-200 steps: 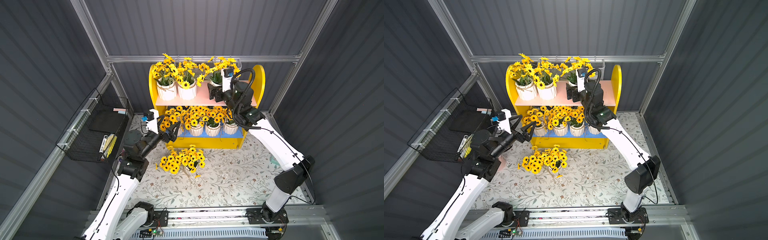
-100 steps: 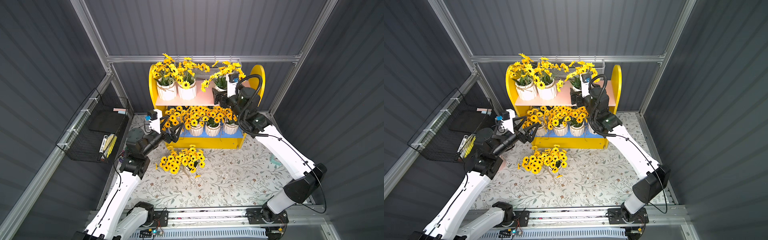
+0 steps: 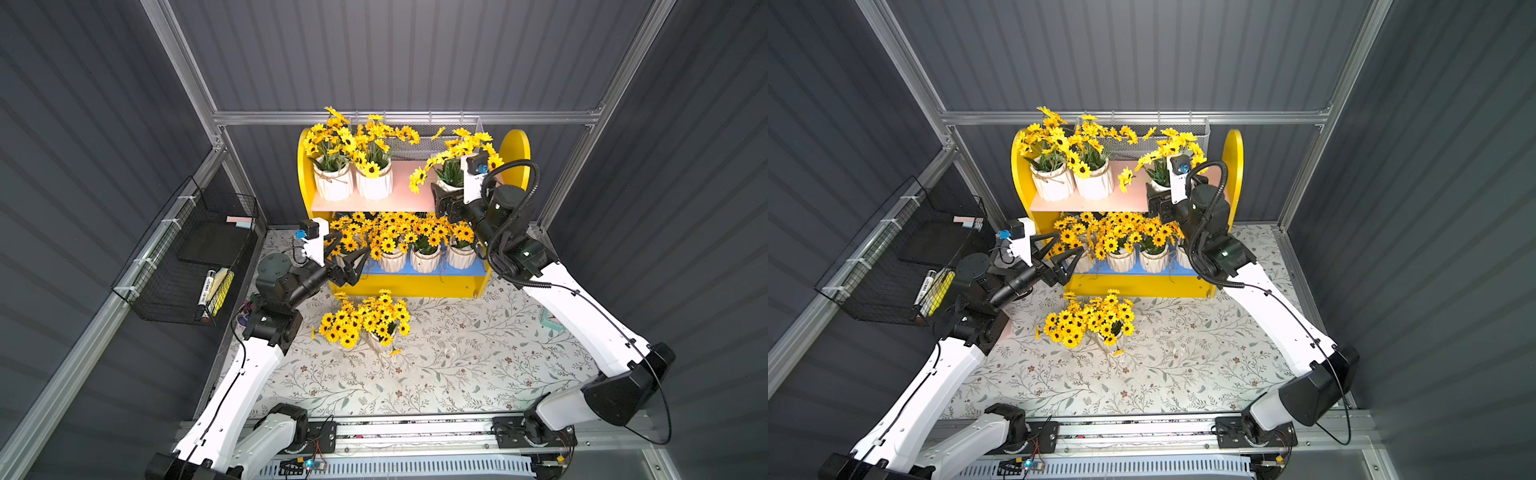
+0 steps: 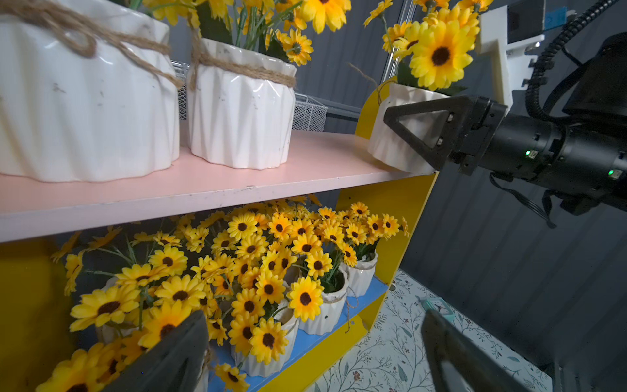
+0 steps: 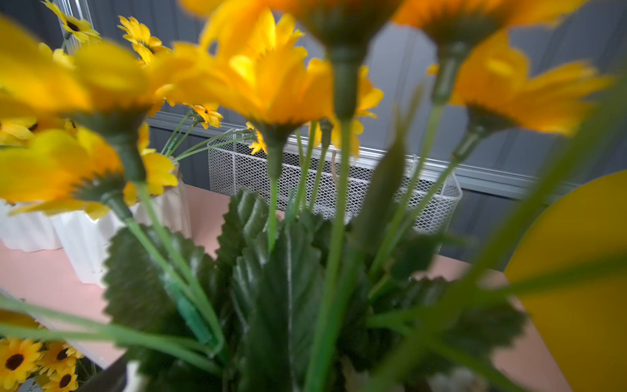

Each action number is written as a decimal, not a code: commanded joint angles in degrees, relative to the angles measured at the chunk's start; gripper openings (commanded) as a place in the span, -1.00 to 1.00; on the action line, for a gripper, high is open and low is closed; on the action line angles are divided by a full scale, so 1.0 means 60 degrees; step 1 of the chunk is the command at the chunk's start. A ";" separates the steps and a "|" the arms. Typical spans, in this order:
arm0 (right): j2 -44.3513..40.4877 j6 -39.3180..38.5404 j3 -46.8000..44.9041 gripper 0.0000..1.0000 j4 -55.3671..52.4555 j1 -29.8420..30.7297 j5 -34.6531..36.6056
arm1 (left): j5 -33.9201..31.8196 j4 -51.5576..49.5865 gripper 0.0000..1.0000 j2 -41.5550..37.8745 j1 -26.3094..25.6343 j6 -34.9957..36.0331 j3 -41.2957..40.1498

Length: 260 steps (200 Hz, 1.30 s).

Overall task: Take the sunflower pots off the shelves
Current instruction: Pick up the sunflower pot from the shelf, then place the sunflower pot at the center of the board.

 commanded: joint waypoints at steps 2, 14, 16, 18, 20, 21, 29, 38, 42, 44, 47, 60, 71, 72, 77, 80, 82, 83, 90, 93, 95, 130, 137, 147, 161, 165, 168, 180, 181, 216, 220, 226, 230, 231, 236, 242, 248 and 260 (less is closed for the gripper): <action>-0.0578 -0.0434 -0.0154 -1.00 0.0951 0.0230 -0.0115 | 0.0251 0.0238 0.99 0.0028 -0.0123 -0.0040 0.0031; -0.0776 -0.0551 -0.0364 -1.00 0.1065 0.0359 -0.0096 | 0.0265 0.0238 0.99 0.0053 -0.0158 -0.0032 0.0027; -0.0802 -0.0584 -0.0396 -1.00 0.1088 0.0385 -0.0101 | 0.0265 0.0232 0.99 0.0058 -0.0159 -0.0032 0.0041; -0.0841 -0.0621 -0.0448 -1.00 0.1109 0.0421 -0.0099 | 0.0280 0.0223 0.99 0.0059 -0.0167 -0.0032 0.0041; -0.0869 -0.0671 -0.0483 -1.00 0.1132 0.0444 -0.0102 | 0.0280 0.0225 0.99 0.0059 -0.0172 -0.0025 0.0041; -0.0884 -0.0689 -0.0506 -1.00 0.1141 0.0456 -0.0098 | 0.0280 0.0218 0.99 0.0066 -0.0173 -0.0021 0.0036; -0.1000 -0.0803 -0.0645 -1.00 0.1245 0.0557 -0.0031 | 0.0295 0.0225 0.99 0.0070 -0.0202 -0.0010 0.0042; -0.1132 -0.0859 -0.0750 -1.00 0.1267 0.0637 -0.0001 | 0.0292 0.0211 0.99 0.0059 -0.0218 0.0007 0.0038; -0.1189 -0.0869 -0.0802 -1.00 0.1280 0.0667 0.0016 | 0.0291 0.0212 0.99 0.0059 -0.0231 -0.0002 0.0040; -0.1220 -0.0883 -0.0835 -1.00 0.1292 0.0696 0.0022 | 0.0297 0.0207 0.99 0.0059 -0.0232 0.0001 0.0037; -0.1264 -0.0897 -0.0871 -1.00 0.1303 0.0719 0.0016 | 0.0291 0.0199 0.99 0.0059 -0.0244 -0.0003 0.0045; -0.1469 -0.0947 -0.1107 -1.00 0.1409 0.0843 0.0045 | 0.0324 0.0225 0.99 0.0074 -0.0262 0.0009 0.0044; -0.1672 -0.1051 -0.1320 -1.00 0.1414 0.1008 0.0104 | 0.0356 0.0223 0.99 0.0099 -0.0298 0.0010 0.0039; -0.1688 -0.1062 -0.1342 -1.00 0.1414 0.1023 0.0108 | 0.0355 0.0224 0.99 0.0101 -0.0302 0.0011 0.0043; -0.1798 -0.1101 -0.1462 -1.00 0.1459 0.1093 0.0144 | 0.0354 0.0225 0.99 0.0110 -0.0319 0.0000 0.0045; -0.1862 -0.1091 -0.1545 -1.00 0.1500 0.1120 0.0154 | 0.0361 0.0225 0.99 0.0117 -0.0328 0.0006 0.0035; -0.1904 -0.1092 -0.1592 -1.00 0.1530 0.1143 0.0174 | 0.0366 0.0225 0.99 0.0114 -0.0333 0.0010 0.0039; -0.1921 -0.1083 -0.1625 -1.00 0.1545 0.1156 0.0179 | 0.0360 0.0225 0.99 0.0116 -0.0334 0.0004 0.0042; -0.2070 -0.1058 -0.1821 -1.00 0.1651 0.1223 0.0197 | 0.0367 0.0224 0.99 0.0141 -0.0363 -0.0009 0.0039; -0.2141 -0.1048 -0.1897 -1.00 0.1685 0.1253 0.0203 | 0.0368 0.0225 0.99 0.0154 -0.0375 -0.0017 0.0037; -0.2179 -0.1041 -0.1944 -1.00 0.1701 0.1290 0.0208 | 0.0375 0.0229 0.99 0.0160 -0.0378 -0.0014 0.0036; -0.2904 -0.0978 -0.2731 -1.00 0.1867 0.1732 0.0373 | 0.0387 0.0225 0.99 0.0227 -0.0503 -0.0025 0.0031; -0.3020 -0.1011 -0.2861 -1.00 0.1839 0.1853 0.0426 | 0.0391 0.0225 0.99 0.0242 -0.0532 -0.0018 0.0041; -0.3194 -0.1112 -0.3121 -1.00 0.1801 0.2057 0.0573 | 0.0425 0.0231 0.99 0.0262 -0.0593 -0.0033 0.0059; -0.3562 -0.1110 -0.3687 -1.00 0.1809 0.2307 0.0751 | 0.0433 0.0232 0.99 0.0289 -0.0704 -0.0050 0.0035; -0.3681 -0.1034 -0.3898 -1.00 0.1843 0.2352 0.0782 | 0.0427 0.0231 0.99 0.0293 -0.0747 -0.0049 0.0037; -0.3776 -0.0995 -0.4069 -1.00 0.1894 0.2389 0.0785 | 0.0416 0.0237 0.99 0.0306 -0.0777 -0.0051 0.0037; -0.4143 -0.0748 -0.4799 -1.00 0.2136 0.2561 0.0974 | 0.0409 0.0268 0.99 0.0348 -0.0908 -0.0088 0.0008; -0.4176 -0.0720 -0.4861 -1.00 0.2163 0.2583 0.0990 | 0.0403 0.0276 0.99 0.0358 -0.0922 -0.0097 0.0012; -0.5148 -0.0047 -0.7364 -1.00 0.2986 0.2941 0.1133 | 0.0187 -0.0183 0.99 0.0421 -0.1227 0.0255 0.0197; -0.5225 0.0003 -0.7607 -1.00 0.3047 0.2955 0.1195 | 0.0099 -0.0233 0.99 0.0378 -0.1254 0.0311 0.0192; -0.5356 0.0096 -0.7965 -1.00 0.3128 0.2984 0.1266 | 0.0016 -0.0236 0.99 0.0303 -0.1283 0.0386 0.0141; -0.5455 0.0179 -0.8193 -1.00 0.3180 0.3000 0.1317 | -0.0039 -0.0220 0.99 0.0259 -0.1300 0.0430 0.0113; -0.5484 0.0205 -0.8243 -1.00 0.3190 0.3000 0.1322 | -0.0055 -0.0217 0.99 0.0254 -0.1301 0.0433 0.0109; -0.5622 0.0314 -0.8506 -1.00 0.3213 0.3001 0.1351 | -0.0130 -0.0188 0.99 0.0229 -0.1316 0.0450 0.0074; -0.5793 0.0394 -0.8845 -1.00 0.3236 0.3001 0.1402 | -0.0159 -0.0171 0.99 0.0228 -0.1309 0.0449 0.0052; -0.5934 0.0458 -0.9113 -1.00 0.3232 0.3001 0.1467 | -0.0170 -0.0174 0.99 0.0256 -0.1317 0.0440 0.0080; -0.6178 0.0555 -0.9619 -1.00 0.3244 0.2994 0.1675 | -0.0136 -0.0185 0.99 0.0346 -0.1317 0.0394 0.0093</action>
